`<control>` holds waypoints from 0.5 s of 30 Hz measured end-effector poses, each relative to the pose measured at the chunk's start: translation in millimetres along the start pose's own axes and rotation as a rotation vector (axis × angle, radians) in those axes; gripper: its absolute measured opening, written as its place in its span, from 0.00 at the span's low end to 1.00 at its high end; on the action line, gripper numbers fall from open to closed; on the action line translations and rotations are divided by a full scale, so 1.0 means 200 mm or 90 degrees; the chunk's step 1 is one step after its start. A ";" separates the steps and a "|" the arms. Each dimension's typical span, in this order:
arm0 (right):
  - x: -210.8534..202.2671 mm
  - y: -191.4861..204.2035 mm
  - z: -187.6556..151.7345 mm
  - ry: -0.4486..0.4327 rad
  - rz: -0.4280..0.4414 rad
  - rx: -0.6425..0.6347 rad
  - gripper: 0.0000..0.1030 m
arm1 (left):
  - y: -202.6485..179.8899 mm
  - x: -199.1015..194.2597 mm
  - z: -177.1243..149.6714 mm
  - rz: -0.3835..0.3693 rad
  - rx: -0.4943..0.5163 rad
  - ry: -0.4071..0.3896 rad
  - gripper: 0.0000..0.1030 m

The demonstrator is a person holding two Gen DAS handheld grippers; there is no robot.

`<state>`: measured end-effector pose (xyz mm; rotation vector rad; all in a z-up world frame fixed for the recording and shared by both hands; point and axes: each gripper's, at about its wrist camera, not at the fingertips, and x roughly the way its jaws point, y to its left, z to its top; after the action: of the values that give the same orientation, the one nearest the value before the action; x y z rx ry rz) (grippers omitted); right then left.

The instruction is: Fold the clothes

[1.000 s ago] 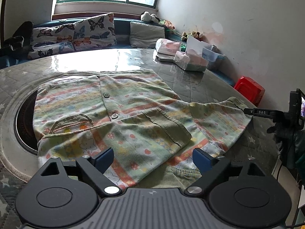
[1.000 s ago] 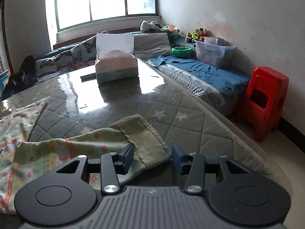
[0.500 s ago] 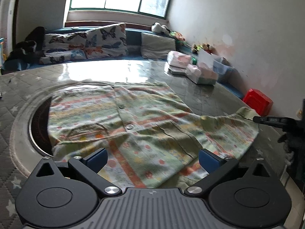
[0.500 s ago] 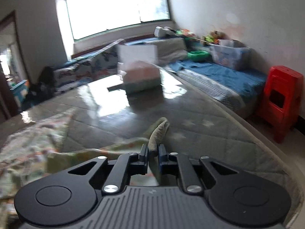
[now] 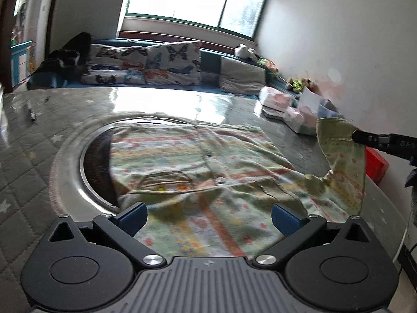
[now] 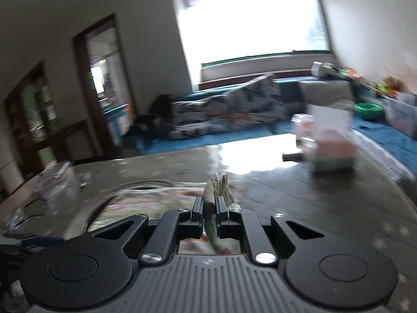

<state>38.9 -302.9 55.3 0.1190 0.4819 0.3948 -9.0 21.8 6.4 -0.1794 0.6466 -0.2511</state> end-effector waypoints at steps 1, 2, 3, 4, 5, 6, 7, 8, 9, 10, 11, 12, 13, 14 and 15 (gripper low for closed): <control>0.02 0.05 0.02 0.002 0.014 -0.012 0.08 | 0.02 -0.01 0.00 0.004 -0.006 -0.003 1.00; 0.04 0.10 0.03 0.004 0.029 -0.025 0.08 | 0.04 -0.02 0.00 0.009 -0.012 -0.006 1.00; 0.07 0.15 0.04 0.008 0.044 -0.037 0.08 | 0.06 -0.04 -0.01 0.013 -0.019 -0.008 1.00; 0.09 0.21 0.05 0.011 0.059 -0.049 0.08 | 0.09 -0.05 -0.01 0.018 -0.025 -0.011 1.00; 0.11 0.26 0.06 0.015 0.072 -0.061 0.08 | 0.11 -0.06 -0.01 0.022 -0.031 -0.014 1.00; 0.14 0.31 0.06 0.020 0.086 -0.073 0.08 | 0.13 -0.07 -0.01 0.027 -0.038 -0.016 1.00; 0.16 0.36 0.07 0.026 0.099 -0.084 0.08 | 0.15 -0.08 -0.02 0.031 -0.045 -0.019 1.00; 0.18 0.40 0.05 0.034 0.108 -0.094 0.08 | 0.17 -0.09 -0.02 0.036 -0.052 -0.021 1.00; 0.20 0.44 0.04 0.042 0.117 -0.104 0.08 | 0.19 -0.11 -0.02 0.040 -0.059 -0.024 1.00; 0.22 0.48 0.03 0.051 0.126 -0.114 0.08 | 0.21 -0.12 -0.02 0.045 -0.066 -0.026 1.00; 0.24 0.52 0.02 0.059 0.134 -0.124 0.08 | 0.23 -0.13 -0.03 0.049 -0.073 -0.028 1.00; 0.26 0.57 0.00 0.068 0.143 -0.134 0.08 | 0.25 -0.14 -0.03 0.054 -0.080 -0.031 1.00; 0.28 0.61 -0.01 0.076 0.152 -0.143 0.08 | 0.28 -0.15 -0.03 0.058 -0.087 -0.033 1.00; 0.30 0.65 -0.02 0.084 0.161 -0.153 0.08 | 0.30 -0.16 -0.04 0.062 -0.093 -0.036 1.00; 0.32 0.69 -0.04 0.093 0.170 -0.163 0.08 | 0.31 -0.17 -0.04 0.066 -0.098 -0.038 1.00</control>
<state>40.0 -151.4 50.0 -0.0961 0.5563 0.7269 -29.6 90.9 4.8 -0.2992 0.6141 -0.0959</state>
